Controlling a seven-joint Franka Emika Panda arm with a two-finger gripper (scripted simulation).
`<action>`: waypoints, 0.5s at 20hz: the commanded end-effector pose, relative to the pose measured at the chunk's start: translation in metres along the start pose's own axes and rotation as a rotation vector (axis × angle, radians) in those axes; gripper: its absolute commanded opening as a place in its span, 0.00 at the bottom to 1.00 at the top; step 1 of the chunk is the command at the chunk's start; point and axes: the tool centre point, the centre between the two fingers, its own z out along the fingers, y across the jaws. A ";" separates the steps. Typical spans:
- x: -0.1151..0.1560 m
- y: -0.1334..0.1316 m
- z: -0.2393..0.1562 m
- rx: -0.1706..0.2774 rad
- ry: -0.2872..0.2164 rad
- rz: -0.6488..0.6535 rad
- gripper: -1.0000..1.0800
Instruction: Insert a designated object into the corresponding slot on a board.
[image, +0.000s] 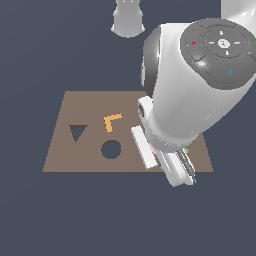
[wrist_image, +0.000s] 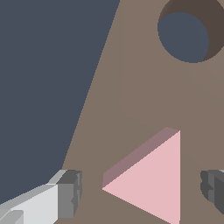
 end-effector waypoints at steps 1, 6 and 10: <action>0.000 0.000 0.003 0.000 0.000 0.000 0.96; 0.000 0.000 0.018 0.000 0.000 0.003 0.96; 0.000 0.000 0.020 0.000 0.000 0.003 0.00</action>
